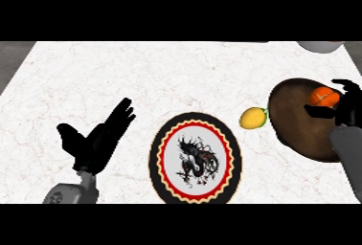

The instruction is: Pick the squash from the plate and place it in the pan

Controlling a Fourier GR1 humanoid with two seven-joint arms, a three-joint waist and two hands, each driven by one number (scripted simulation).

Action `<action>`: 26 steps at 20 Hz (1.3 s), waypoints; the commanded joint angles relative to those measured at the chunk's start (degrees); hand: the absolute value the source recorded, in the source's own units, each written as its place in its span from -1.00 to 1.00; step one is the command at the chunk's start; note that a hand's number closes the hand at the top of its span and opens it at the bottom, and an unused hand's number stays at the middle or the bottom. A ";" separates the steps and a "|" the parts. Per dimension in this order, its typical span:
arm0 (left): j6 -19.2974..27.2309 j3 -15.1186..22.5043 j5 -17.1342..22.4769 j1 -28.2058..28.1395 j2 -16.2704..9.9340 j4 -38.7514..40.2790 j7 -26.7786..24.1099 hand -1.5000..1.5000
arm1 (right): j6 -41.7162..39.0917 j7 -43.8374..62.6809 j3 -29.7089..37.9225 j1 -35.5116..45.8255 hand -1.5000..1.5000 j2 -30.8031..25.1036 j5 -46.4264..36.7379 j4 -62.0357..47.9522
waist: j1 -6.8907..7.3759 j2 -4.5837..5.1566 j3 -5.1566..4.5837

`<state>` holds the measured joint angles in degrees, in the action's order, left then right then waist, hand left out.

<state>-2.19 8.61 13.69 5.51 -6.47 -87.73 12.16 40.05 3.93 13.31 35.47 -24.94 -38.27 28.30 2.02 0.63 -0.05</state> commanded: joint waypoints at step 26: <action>-0.25 -1.32 -1.52 -1.27 1.44 -0.05 -0.29 0.00 | -48.63 -40.87 21.86 -14.45 -1.00 -9.75 36.30 -3.89 | -1.91 -0.57 0.10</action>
<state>-2.63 6.83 12.89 4.40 -5.88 -87.53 12.26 -0.99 -34.82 35.11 23.78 -31.71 -3.77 24.98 0.10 0.08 0.06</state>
